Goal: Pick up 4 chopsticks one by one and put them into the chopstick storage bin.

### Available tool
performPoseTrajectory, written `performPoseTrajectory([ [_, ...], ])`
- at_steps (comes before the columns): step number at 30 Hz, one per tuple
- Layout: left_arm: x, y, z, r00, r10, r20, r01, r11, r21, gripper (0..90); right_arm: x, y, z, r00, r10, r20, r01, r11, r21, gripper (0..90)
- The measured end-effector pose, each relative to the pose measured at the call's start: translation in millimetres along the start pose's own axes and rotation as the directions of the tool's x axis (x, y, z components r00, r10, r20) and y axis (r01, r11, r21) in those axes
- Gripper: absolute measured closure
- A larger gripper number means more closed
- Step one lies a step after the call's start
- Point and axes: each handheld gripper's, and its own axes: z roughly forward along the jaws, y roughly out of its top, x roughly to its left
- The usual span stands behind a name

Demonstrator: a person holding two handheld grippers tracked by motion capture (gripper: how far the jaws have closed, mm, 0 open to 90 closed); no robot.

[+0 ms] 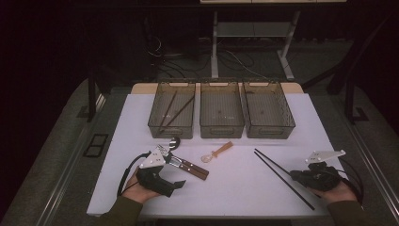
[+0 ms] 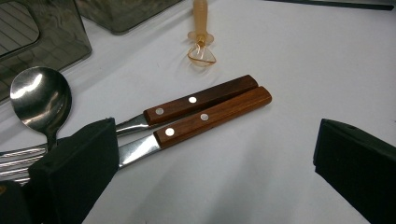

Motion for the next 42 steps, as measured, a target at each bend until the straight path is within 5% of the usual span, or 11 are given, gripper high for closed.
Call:
performPoseTrajectory([
  [7,-0.1,0.1,-0.1,1.0,0.002,0.001,-0.002,1.0,0.0,0.0,-0.4,1.3,-5.6,0.9994,-0.034,-0.01,0.034,0.999,-0.042,86.0],
  [26,-0.6,0.1,0.8,1.0,0.004,0.006,-0.004,1.0,0.001,0.0,-2.6,8.1,-23.9,0.9975,-0.045,-0.054,0.037,0.989,-0.146,86.0],
  [42,-0.5,-0.2,1.5,1.0,0.007,0.006,-0.007,0.9999,0.008,0.0,4.5,37.4,-24.3,0.9916,-0.07,-0.109,0.045,0.976,-0.211,85.9],
])
